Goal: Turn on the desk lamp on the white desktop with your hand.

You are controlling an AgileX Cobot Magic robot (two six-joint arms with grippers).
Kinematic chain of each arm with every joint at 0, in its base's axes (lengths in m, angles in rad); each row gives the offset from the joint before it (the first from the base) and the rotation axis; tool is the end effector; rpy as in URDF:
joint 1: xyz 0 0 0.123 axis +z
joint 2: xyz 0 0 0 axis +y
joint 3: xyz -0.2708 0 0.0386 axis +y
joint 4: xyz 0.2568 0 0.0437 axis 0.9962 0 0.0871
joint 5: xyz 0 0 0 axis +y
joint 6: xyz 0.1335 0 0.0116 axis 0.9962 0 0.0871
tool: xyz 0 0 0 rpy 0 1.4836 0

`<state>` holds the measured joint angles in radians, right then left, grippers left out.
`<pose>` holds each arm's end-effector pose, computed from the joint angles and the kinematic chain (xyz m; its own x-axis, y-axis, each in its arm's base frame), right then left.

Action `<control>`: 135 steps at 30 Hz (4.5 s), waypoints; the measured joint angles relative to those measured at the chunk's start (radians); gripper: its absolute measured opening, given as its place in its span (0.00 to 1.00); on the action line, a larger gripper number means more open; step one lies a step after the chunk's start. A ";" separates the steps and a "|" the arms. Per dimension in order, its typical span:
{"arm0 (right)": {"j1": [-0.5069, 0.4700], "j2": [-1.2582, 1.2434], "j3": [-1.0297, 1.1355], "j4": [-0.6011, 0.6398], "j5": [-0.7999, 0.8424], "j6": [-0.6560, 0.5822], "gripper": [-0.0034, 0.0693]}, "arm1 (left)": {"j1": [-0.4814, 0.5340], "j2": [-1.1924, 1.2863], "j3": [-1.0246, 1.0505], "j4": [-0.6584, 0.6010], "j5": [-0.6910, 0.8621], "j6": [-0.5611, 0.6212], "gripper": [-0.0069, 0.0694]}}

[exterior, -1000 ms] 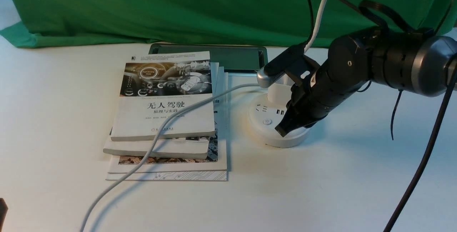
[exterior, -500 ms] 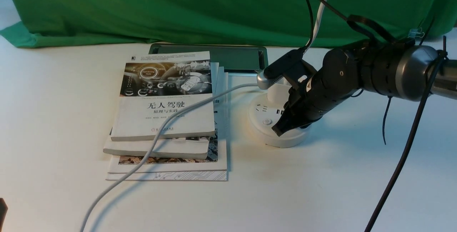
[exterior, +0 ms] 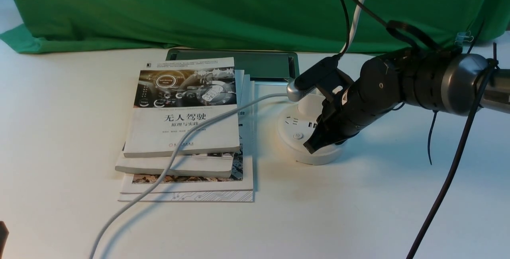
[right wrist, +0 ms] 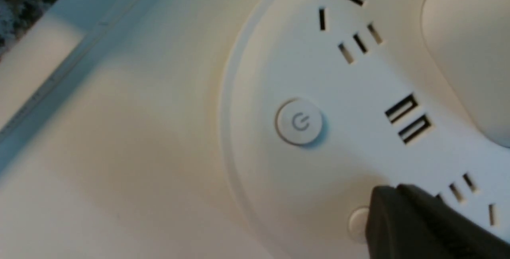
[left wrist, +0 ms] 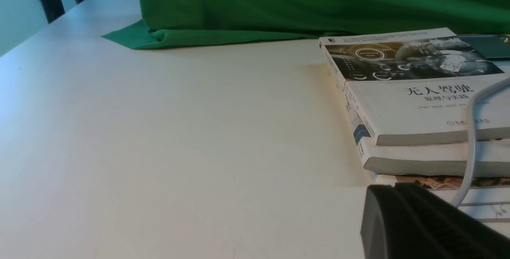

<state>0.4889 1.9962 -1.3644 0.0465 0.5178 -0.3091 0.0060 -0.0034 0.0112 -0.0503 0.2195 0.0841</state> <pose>0.3916 0.2118 0.1203 -0.6161 -0.6283 -0.4750 -0.6669 0.7370 -0.1100 0.1189 -0.0008 0.1836 -0.1391 0.0342 -0.9897 0.0097 0.9994 0.0331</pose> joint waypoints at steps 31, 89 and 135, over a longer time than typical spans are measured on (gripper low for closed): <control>0.011 -1.251 0.727 0.002 -0.221 0.297 0.11 | 0.000 0.000 0.000 0.000 0.000 0.000 0.12; -0.490 -1.992 1.375 -0.047 -0.303 0.390 0.29 | 0.000 0.000 0.000 0.000 0.000 0.000 0.12; -0.490 -1.992 1.375 -0.041 -0.303 0.391 0.37 | 0.000 0.000 0.000 0.000 0.000 0.000 0.12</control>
<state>-0.0015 0.0040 0.0103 0.0053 0.2153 0.0819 0.0060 -0.0034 0.0112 -0.0503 0.2195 0.0841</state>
